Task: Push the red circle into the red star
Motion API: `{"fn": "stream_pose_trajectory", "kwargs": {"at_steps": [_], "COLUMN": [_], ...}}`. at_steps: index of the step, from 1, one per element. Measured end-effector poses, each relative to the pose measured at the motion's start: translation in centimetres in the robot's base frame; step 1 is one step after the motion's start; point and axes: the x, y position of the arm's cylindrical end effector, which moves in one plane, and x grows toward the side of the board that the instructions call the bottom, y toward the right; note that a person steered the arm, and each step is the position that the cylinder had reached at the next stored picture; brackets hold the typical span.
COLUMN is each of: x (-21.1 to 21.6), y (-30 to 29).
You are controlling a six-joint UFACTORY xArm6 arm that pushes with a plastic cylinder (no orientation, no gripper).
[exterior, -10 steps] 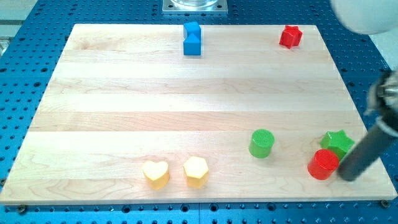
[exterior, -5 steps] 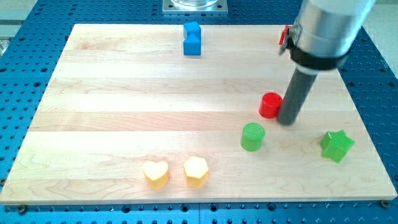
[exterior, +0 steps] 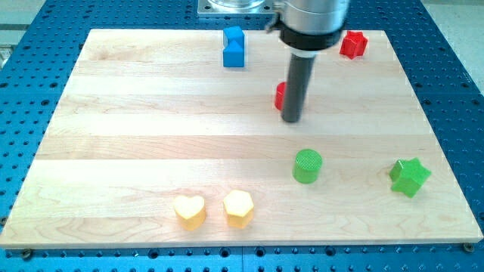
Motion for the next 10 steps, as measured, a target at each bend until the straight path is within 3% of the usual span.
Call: {"fn": "stream_pose_trajectory", "kwargs": {"at_steps": [1, 2, 3, 4, 5, 6, 7, 8, 10], "x": [-7.1, -7.3, -10.1, -12.6, -12.9, -9.0, -11.0, -13.1, -12.7], "y": [1.7, 0.7, -4.0, 2.8, 4.1, 4.2, 9.6, 9.6, 7.0]}}
